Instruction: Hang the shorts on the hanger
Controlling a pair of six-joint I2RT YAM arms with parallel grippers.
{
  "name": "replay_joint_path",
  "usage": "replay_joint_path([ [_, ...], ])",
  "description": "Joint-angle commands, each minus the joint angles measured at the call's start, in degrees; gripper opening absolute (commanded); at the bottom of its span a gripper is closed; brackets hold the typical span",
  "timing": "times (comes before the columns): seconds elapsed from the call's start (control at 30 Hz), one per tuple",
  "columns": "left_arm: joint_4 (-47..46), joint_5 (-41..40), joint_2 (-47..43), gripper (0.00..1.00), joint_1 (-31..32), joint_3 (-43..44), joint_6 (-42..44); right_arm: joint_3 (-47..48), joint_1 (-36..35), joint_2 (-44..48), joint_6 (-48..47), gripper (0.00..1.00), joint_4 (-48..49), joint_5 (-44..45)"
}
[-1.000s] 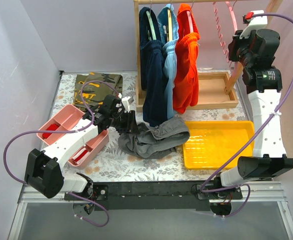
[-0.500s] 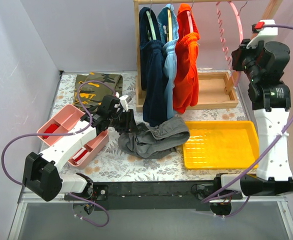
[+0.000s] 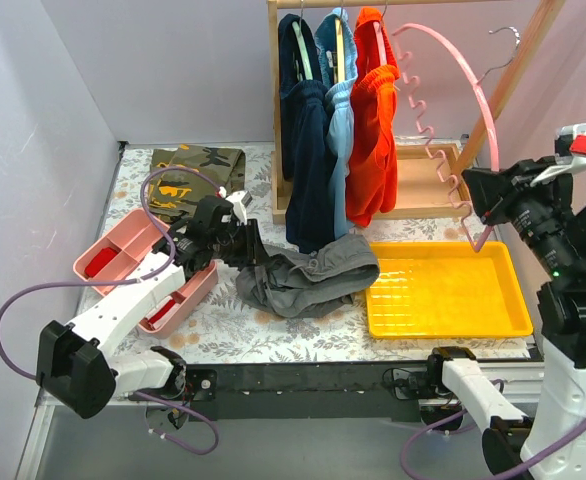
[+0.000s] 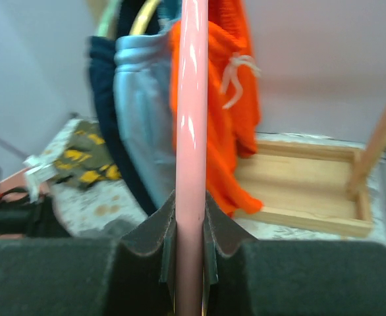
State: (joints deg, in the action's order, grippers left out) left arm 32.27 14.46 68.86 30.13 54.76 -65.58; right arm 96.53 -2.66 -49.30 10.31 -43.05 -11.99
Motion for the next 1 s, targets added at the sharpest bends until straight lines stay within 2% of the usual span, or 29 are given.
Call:
replay_joint_path([
  [0.0,-0.5,-3.7,-3.1,0.34,-0.2,-1.9,-1.0,6.1,-0.2,-2.0,3.2,0.01,-0.3,-17.7],
  [0.1,0.1,-4.2,-4.9,0.38,-0.2,-2.8,-1.8,8.4,-0.1,-4.2,4.3,0.01,-0.8,-25.4],
  [0.2,0.3,-5.1,-8.4,0.44,-0.2,-5.6,-2.7,6.5,-2.6,-5.0,6.3,0.01,1.4,-29.1],
  [0.33,0.8,-5.1,-12.2,0.46,-0.1,-10.1,-4.4,5.3,-8.8,-6.9,5.6,0.01,1.3,-27.4],
  [0.43,-1.7,-2.0,-14.8,0.46,0.9,-13.4,-6.1,7.0,-17.1,-9.6,2.7,0.01,-1.9,-21.5],
  [0.6,-4.1,-4.9,-15.1,0.47,6.8,-16.0,-9.7,11.4,-32.2,-13.8,-1.8,0.01,-6.2,-7.0],
  [0.7,-5.1,-10.1,-12.5,0.48,11.3,-15.7,-12.5,11.8,-42.5,-16.5,-5.0,0.01,-9.0,4.0],
  [0.77,-5.8,-12.8,-11.1,0.48,12.0,-15.1,-14.2,11.0,-47.1,-16.2,-6.0,0.01,-9.9,9.7],
  [0.8,-6.2,-17.1,-10.6,0.46,12.0,-15.2,-15.0,10.4,-47.3,-15.4,-6.1,0.01,-9.9,10.8],
  [0.9,-7.5,-21.7,-8.6,0.35,11.9,-15.0,-17.1,7.1,-47.3,-10.8,-5.5,0.01,-9.9,16.8],
  [0.97,-7.2,-26.0,-6.6,0.21,11.4,-13.4,-17.7,4.6,-47.3,-7.5,-4.1,0.01,-11.1,17.6],
])
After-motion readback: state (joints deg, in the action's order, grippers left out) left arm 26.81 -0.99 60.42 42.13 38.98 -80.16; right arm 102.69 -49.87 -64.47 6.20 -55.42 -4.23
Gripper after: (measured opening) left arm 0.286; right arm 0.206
